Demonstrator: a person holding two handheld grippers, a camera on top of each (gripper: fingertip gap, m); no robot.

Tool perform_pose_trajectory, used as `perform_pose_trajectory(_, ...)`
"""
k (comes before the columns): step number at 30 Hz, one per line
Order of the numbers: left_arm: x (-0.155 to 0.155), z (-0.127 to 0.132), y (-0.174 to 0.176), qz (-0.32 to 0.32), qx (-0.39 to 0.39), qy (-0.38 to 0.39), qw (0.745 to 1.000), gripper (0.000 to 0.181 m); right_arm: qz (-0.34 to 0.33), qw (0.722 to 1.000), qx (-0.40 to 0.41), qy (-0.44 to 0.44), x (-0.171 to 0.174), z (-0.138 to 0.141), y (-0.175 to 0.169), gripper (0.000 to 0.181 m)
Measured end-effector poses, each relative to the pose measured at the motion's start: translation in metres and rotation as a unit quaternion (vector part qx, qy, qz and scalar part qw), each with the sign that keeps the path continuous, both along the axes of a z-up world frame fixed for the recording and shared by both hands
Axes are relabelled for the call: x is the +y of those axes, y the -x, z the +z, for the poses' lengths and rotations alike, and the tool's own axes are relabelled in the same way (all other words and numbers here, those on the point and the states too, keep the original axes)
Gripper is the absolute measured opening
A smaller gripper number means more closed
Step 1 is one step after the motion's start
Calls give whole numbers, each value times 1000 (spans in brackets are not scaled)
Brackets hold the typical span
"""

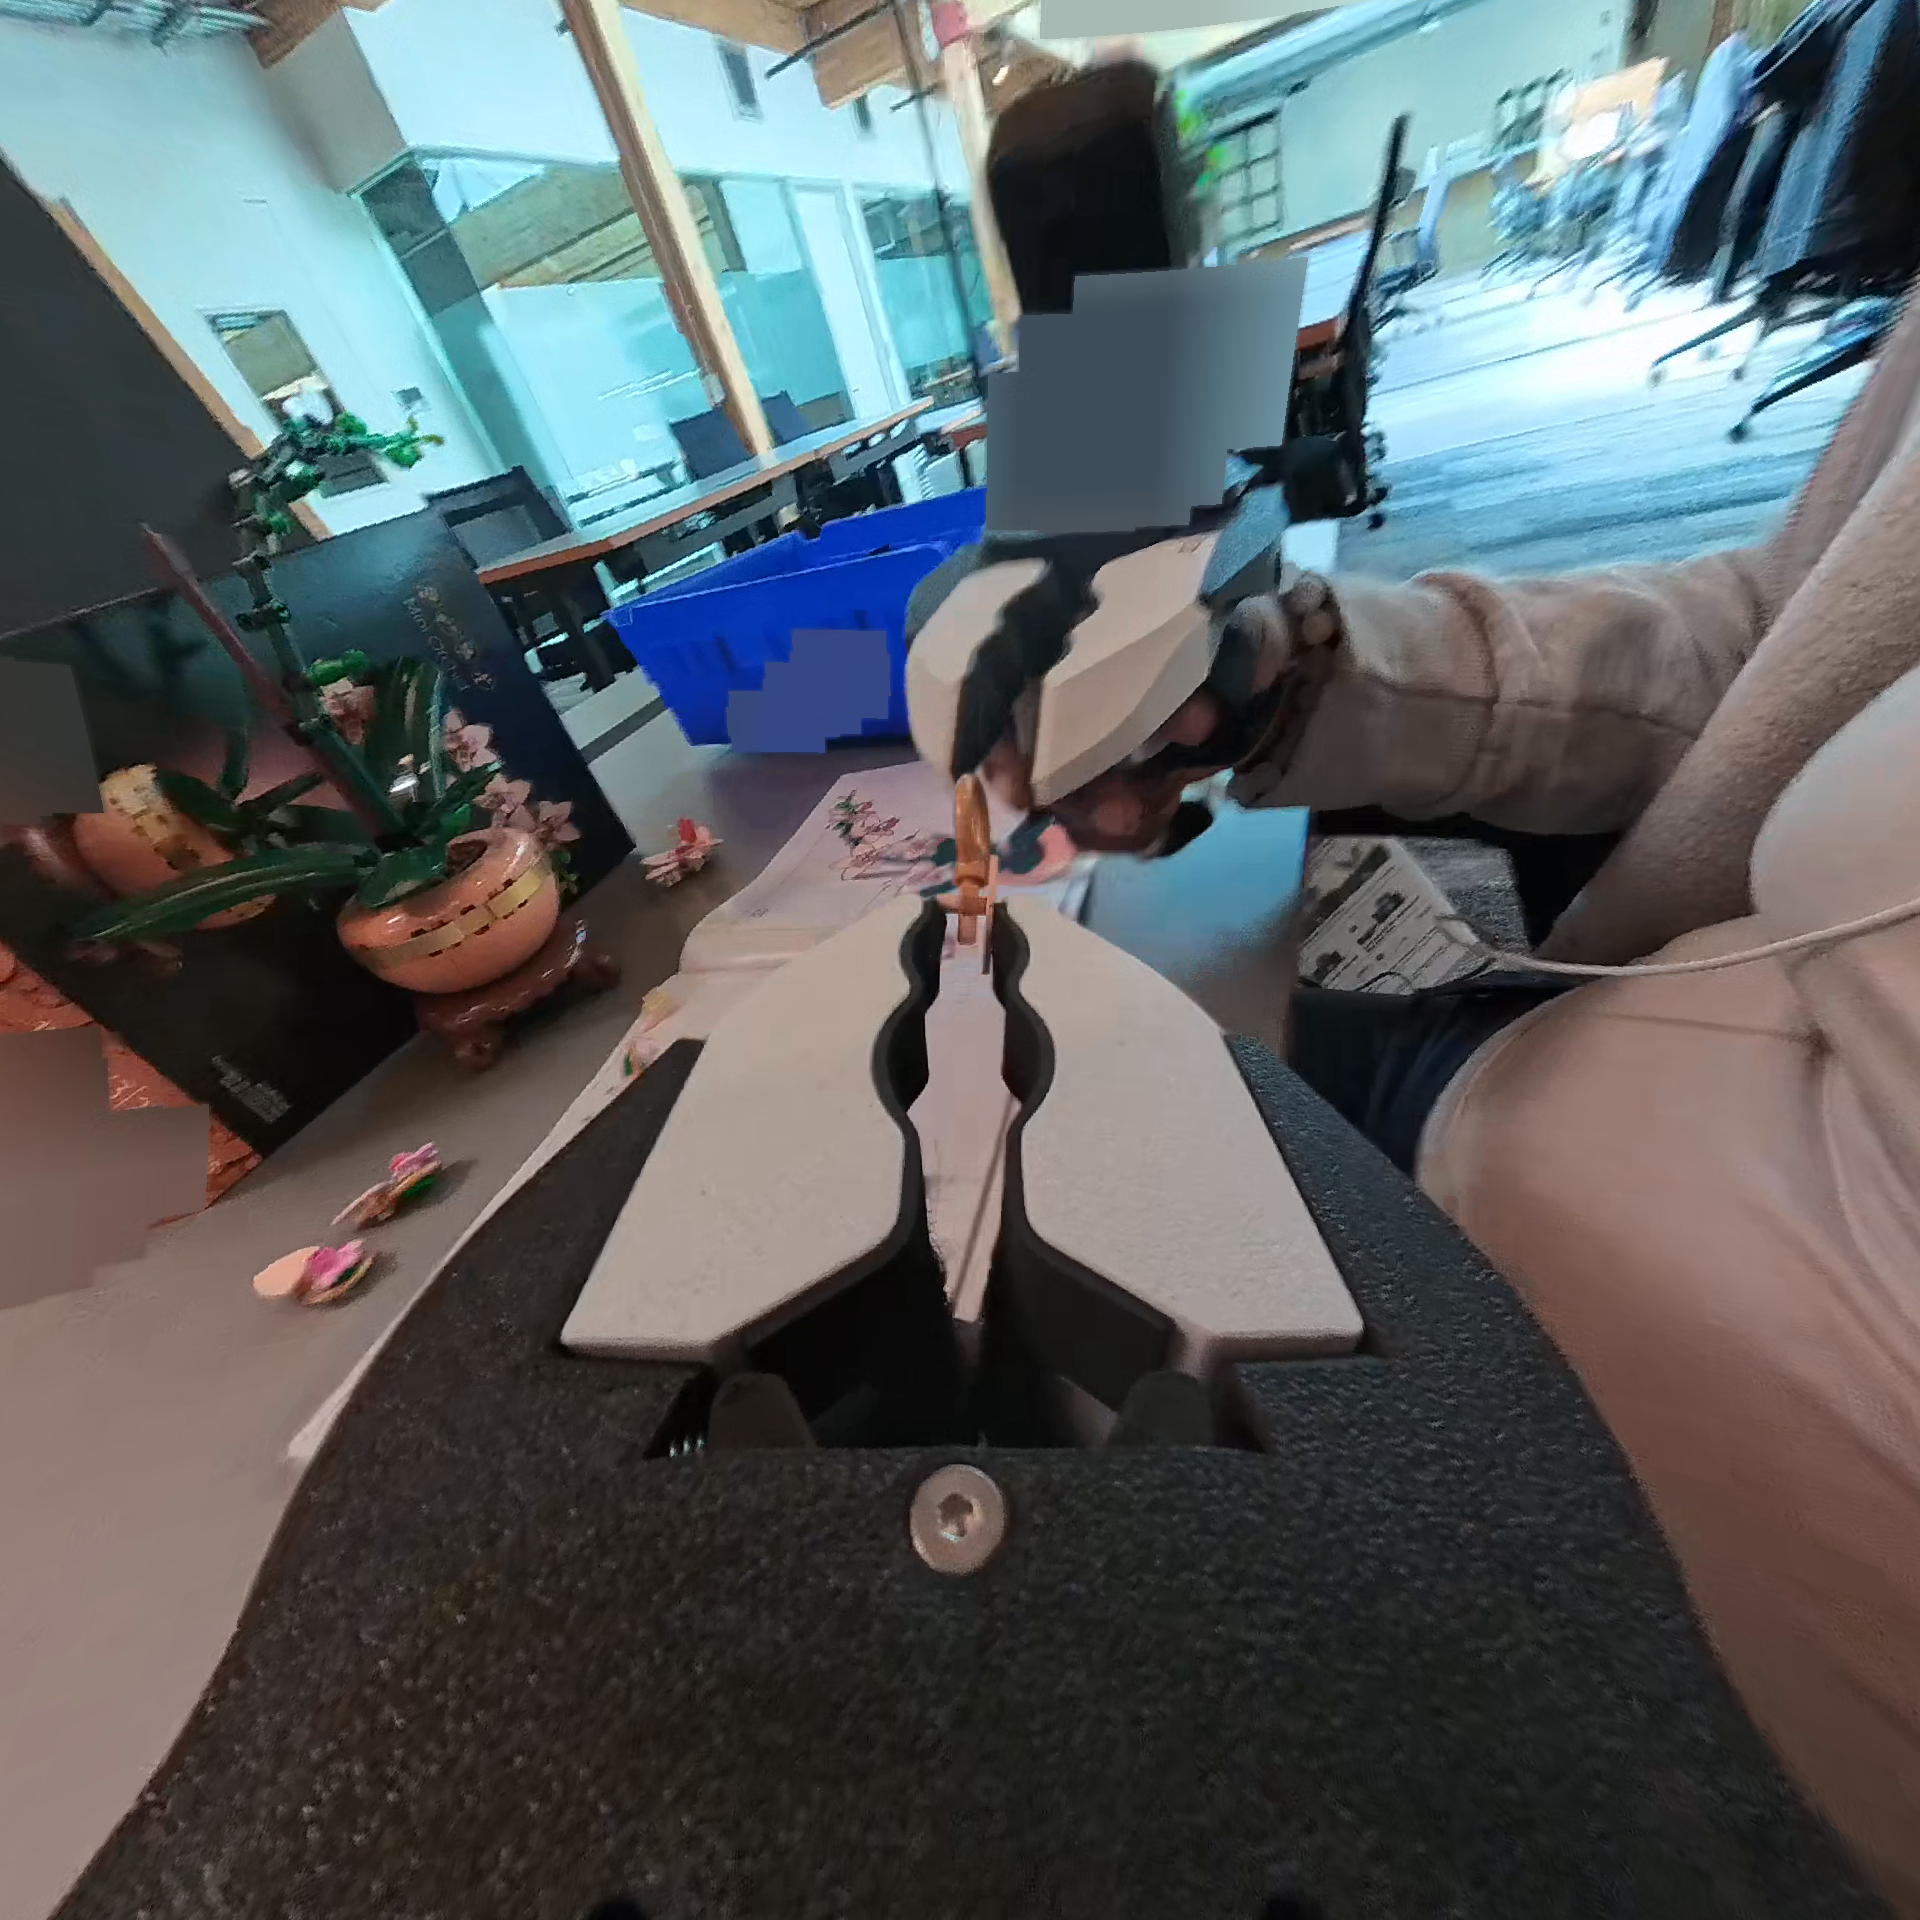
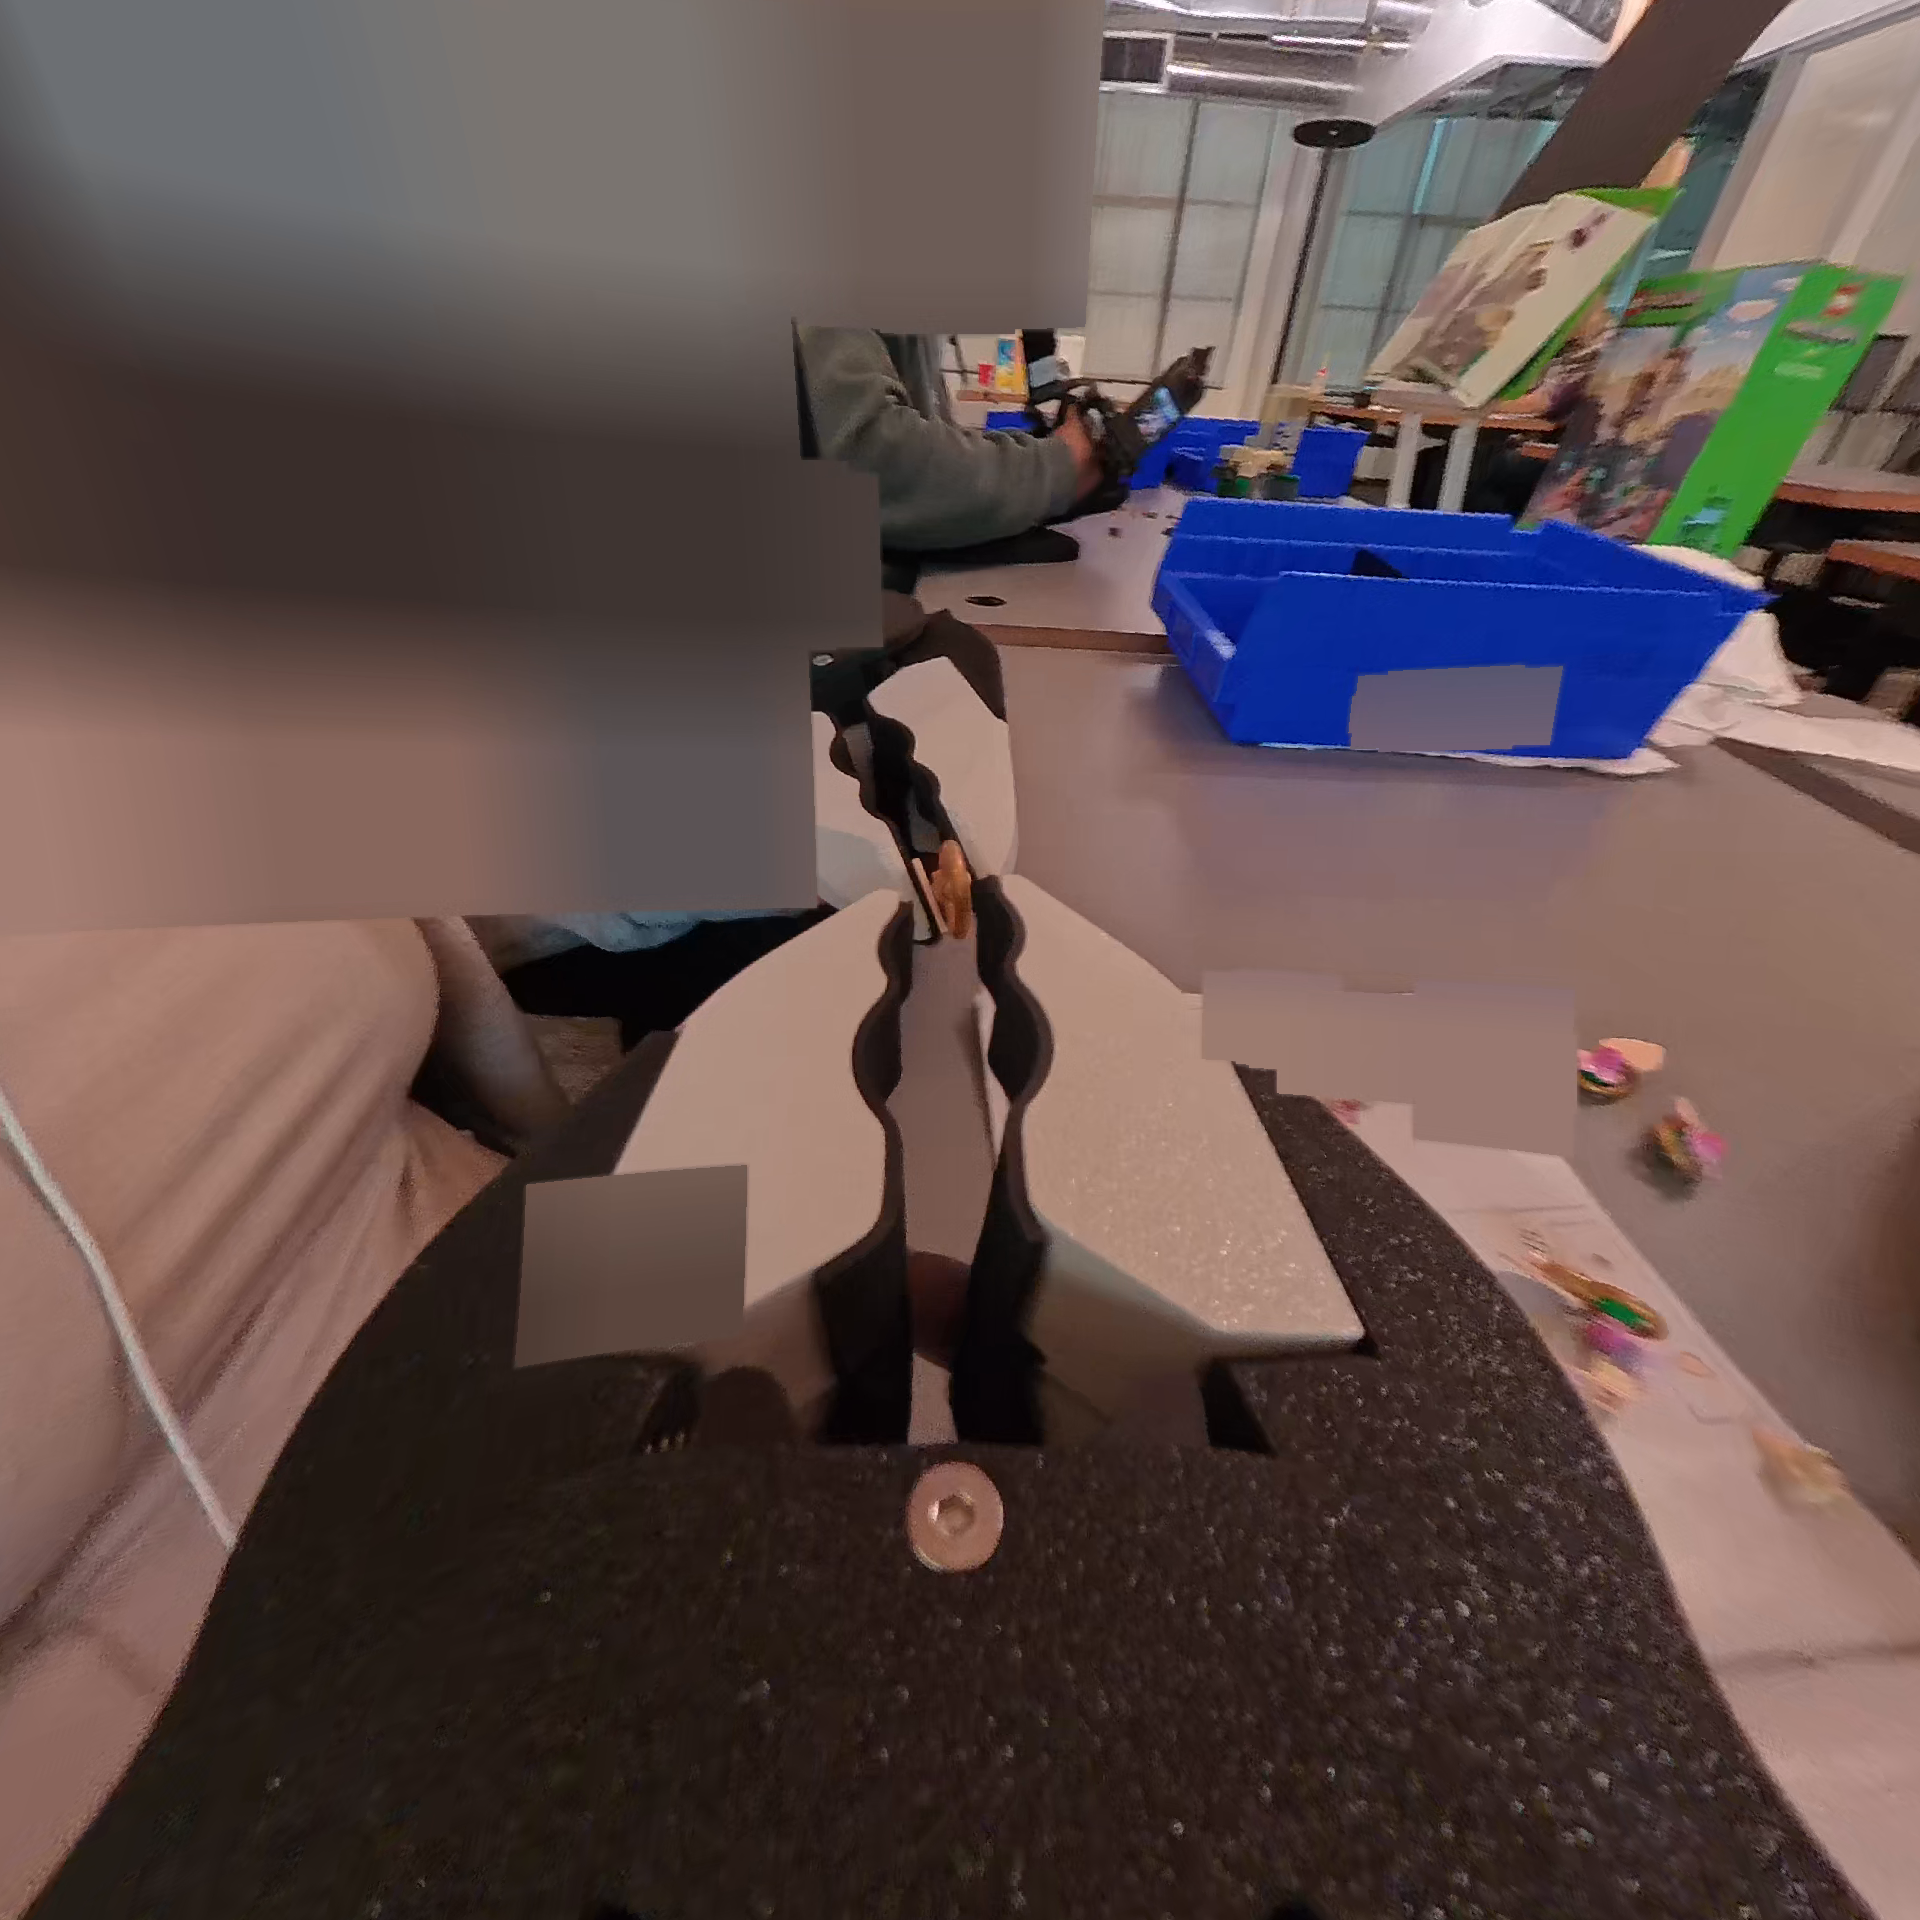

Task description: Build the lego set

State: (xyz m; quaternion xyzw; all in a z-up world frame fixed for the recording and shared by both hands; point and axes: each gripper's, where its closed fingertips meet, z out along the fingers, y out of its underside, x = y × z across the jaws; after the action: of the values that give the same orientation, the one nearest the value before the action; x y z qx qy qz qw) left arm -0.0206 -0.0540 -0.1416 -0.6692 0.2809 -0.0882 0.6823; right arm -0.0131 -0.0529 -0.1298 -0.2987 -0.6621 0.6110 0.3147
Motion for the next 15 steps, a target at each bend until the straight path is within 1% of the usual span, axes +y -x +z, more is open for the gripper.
perform_pose_trajectory(2,4,-6,18,42,16,12,999,9,-37,999,-7,-31,17,-1,-1,15)
perform_pose_trajectory(3,7,-9,29,68,15,22,997,9,-63,996,-31,-53,30,-7,-1,15)
perform_pose_trajectory(4,8,-11,39,87,8,33,996,9,-90,990,-73,-75,43,-18,-1,15)
perform_pose_trajectory(6,10,-16,54,111,-22,60,992,9,-123,969,-181,-115,65,-49,-6,19)
perform_pose_trajectory(7,11,-19,59,119,-40,79,989,9,-136,957,-218,-132,74,-62,-7,18)
perform_pose_trajectory(8,11,-22,60,116,-55,97,987,9,-142,951,-235,-141,78,-70,-6,17)
perform_pose_trajectory(11,10,-23,60,102,-87,119,984,9,-100,953,-255,-130,60,-81,2,16)
perform_pose_trajectory(15,8,-22,58,90,-103,124,983,9,-72,946,-283,-140,39,-95,22,15)
